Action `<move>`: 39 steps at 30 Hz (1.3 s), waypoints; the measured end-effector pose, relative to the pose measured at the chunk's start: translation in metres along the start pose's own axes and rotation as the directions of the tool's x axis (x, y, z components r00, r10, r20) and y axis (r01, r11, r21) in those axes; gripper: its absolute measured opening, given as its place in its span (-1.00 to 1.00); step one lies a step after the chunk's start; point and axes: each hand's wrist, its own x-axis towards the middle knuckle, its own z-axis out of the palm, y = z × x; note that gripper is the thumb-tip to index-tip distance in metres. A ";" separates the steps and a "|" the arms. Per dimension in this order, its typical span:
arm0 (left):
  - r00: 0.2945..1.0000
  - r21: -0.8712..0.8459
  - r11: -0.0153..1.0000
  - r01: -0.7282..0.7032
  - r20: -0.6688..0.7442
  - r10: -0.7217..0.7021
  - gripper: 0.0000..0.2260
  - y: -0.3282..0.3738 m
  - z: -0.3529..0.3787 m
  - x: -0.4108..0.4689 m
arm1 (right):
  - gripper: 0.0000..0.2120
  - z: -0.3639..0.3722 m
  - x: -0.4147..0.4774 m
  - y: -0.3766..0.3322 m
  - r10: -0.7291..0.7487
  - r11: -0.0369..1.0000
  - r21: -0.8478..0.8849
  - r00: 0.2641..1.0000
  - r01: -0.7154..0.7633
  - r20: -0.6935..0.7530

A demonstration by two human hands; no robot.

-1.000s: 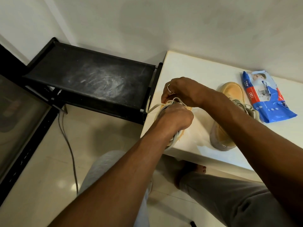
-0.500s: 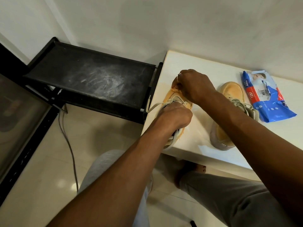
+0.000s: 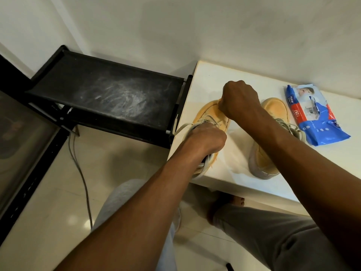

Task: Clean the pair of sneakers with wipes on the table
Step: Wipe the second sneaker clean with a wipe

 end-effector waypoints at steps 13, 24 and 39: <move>1.000 -0.009 1.000 0.028 -0.013 -0.028 -0.88 0.000 0.001 0.002 | -0.79 -0.009 -0.004 0.006 0.113 0.986 0.096 0.964 -0.140 0.241; 0.986 -0.206 0.968 0.143 -0.048 -0.156 -0.72 -0.013 -0.008 0.017 | -0.83 -0.025 -0.018 0.029 0.079 0.895 0.365 0.897 -0.256 0.435; 0.984 -0.636 0.758 0.142 0.004 -0.181 -0.39 -0.031 -0.025 0.035 | -0.81 -0.017 -0.073 0.006 -0.341 0.780 0.570 0.939 0.258 0.042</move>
